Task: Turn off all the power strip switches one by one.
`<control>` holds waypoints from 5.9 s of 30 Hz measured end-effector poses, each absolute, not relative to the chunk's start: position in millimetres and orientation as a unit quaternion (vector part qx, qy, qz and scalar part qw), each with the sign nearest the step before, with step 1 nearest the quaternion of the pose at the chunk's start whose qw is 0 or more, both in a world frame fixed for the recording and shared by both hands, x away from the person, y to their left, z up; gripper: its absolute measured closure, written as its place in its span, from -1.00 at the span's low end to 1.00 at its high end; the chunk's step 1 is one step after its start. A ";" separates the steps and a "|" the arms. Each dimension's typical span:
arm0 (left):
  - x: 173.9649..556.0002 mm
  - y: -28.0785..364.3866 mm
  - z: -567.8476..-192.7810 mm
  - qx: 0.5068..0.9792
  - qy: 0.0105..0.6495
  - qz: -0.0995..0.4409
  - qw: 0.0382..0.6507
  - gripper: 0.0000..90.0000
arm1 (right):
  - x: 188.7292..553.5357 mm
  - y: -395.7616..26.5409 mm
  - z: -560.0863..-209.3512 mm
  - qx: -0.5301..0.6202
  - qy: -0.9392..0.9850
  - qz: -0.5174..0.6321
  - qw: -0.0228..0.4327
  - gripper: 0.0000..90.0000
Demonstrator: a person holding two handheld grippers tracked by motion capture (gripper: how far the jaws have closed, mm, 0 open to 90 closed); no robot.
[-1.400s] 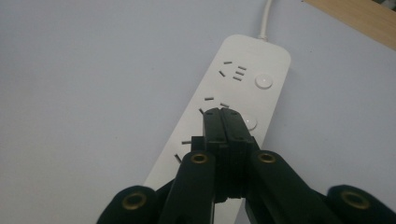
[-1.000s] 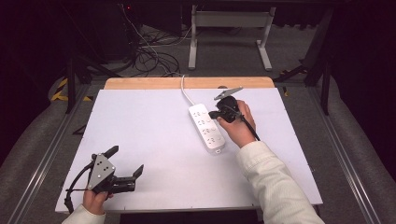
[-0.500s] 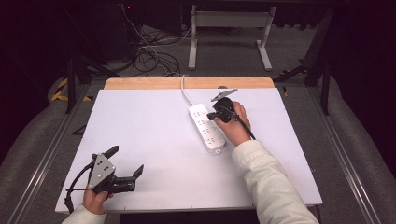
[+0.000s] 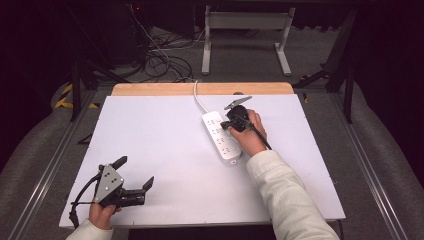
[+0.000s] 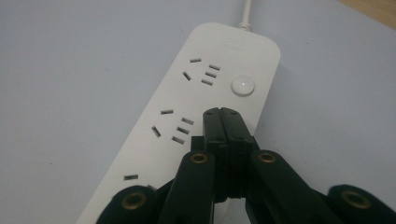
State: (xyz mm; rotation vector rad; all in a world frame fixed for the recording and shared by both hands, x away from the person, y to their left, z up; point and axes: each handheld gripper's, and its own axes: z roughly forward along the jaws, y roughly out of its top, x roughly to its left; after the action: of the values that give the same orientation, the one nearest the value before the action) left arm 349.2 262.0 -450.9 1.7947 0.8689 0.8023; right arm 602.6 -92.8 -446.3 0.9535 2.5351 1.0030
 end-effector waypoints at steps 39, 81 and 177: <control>349.1 262.8 -450.9 0.735 0.356 0.327 0.476 -0.99 | 595.3 -88.7 -439.5 0.346 0.859 0.337 0.167 1.00; 352.4 261.6 -452.3 0.739 0.353 0.323 0.475 -0.99 | 623.8 -81.1 -452.3 0.357 0.831 0.396 0.157 1.00; 360.8 256.1 -451.0 0.740 0.352 0.318 0.477 -0.99 | 507.3 -138.4 -364.0 0.278 0.801 0.496 0.189 -0.59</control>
State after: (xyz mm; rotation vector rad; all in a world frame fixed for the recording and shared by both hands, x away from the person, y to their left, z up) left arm 360.8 256.1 -451.0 1.8083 0.8591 0.7768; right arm 507.3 -138.4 -364.0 0.7808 2.2514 1.3935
